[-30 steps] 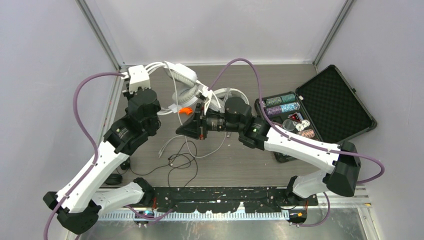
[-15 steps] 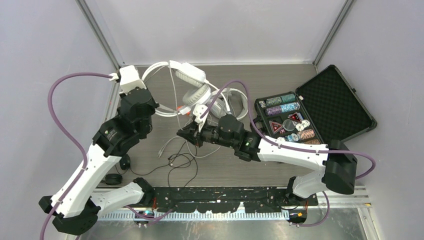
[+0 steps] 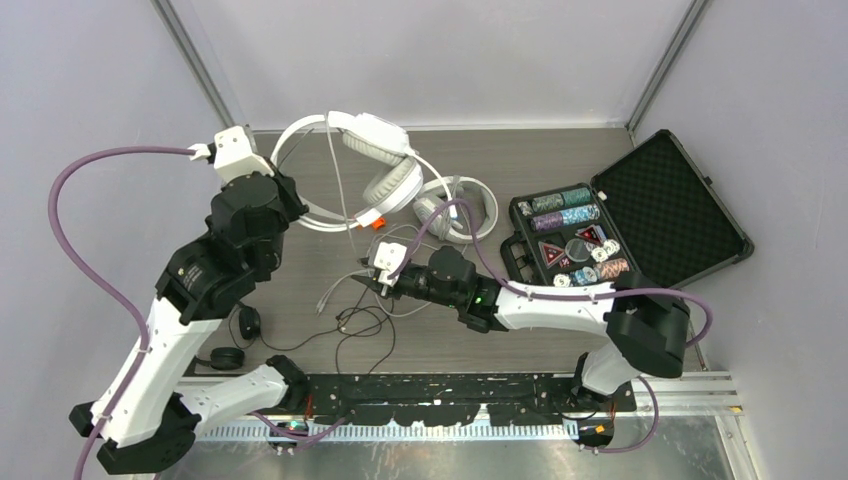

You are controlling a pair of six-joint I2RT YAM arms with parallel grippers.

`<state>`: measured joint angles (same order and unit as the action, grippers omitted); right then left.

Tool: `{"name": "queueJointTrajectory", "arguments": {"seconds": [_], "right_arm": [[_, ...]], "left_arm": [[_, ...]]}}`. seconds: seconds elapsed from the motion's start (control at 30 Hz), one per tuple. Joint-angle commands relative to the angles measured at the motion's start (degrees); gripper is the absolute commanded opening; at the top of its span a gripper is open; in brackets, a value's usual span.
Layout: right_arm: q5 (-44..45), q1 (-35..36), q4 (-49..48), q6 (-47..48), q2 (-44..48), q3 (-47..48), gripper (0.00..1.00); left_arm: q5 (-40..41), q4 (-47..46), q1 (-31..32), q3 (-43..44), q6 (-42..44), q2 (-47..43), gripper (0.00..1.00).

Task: Wrap the headphones
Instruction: Wrap the headphones cable around the headphones.

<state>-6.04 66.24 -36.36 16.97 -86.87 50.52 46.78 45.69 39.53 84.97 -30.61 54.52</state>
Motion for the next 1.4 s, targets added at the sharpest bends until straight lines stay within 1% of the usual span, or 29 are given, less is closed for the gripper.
{"name": "queueJointTrajectory", "arguments": {"seconds": [0.0,0.2,0.33,0.5,0.57,0.6,0.63,0.67,0.77,0.8,0.93,1.17,1.27,1.37], "right_arm": [[0.1,-0.8,-10.9,3.1,-2.5,-0.6,0.42],[-3.4,-2.1,-13.9,2.9,-5.7,-0.7,0.4],[-5.9,-4.0,-20.4,-1.5,-8.1,-2.0,0.34],[-9.0,-6.3,-23.2,-6.8,-9.2,-2.4,0.08],[-8.7,-6.6,-27.0,-7.7,-9.2,-4.0,0.03],[-8.4,-6.6,-29.1,-8.0,-9.1,-4.9,0.02],[-8.3,-6.6,-30.6,-8.6,-9.0,-5.9,0.03],[-8.5,-6.6,-31.4,-8.8,-8.9,-6.5,0.05],[-9.7,-6.6,-31.2,-9.0,-8.7,-6.7,0.18],[-9.8,-6.6,-31.2,-8.9,-8.9,-6.8,0.2],[-10.4,-6.7,-31.2,-8.7,-9.6,-6.7,0.23],[-14.3,-6.7,-30.3,-10.5,-10.9,-4.4,0.35],[-16.3,-6.7,-30.0,-11.4,-11.6,-3.0,0.42],[-17.6,-6.7,-31.4,-13.0,-13.0,-2.0,0.45]], "left_arm": [[-1.9,-2.0,-0.2,4.8,-4.4,-1.7,0.0],[-3.4,0.6,-0.2,7.3,-4.9,-1.9,0.0],[-6.0,2.8,-0.2,9.7,-5.7,-1.6,0.0],[-9.8,4.8,-0.2,12.0,-7.3,-1.5,0.0],[-11.1,5.4,-0.2,13.1,-7.6,-1.4,0.0],[-11.6,5.6,-0.2,13.3,-7.8,-1.3,0.0],[-12.0,5.7,-0.2,13.7,-8.0,-1.2,0.0],[-12.3,5.8,-0.2,13.9,-8.1,-1.1,0.0],[-13.4,5.5,-0.2,14.1,-8.3,-0.9,0.0],[-13.6,5.6,-0.2,14.3,-8.4,-0.8,0.0],[-14.9,5.9,-0.2,14.8,-8.8,-0.4,0.0],[-16.5,5.9,-0.2,14.8,-9.7,-0.6,0.0],[-16.5,5.9,-0.2,14.7,-9.9,-0.6,0.0],[-16.6,5.8,-0.2,14.8,-9.9,-0.5,0.0]]}}
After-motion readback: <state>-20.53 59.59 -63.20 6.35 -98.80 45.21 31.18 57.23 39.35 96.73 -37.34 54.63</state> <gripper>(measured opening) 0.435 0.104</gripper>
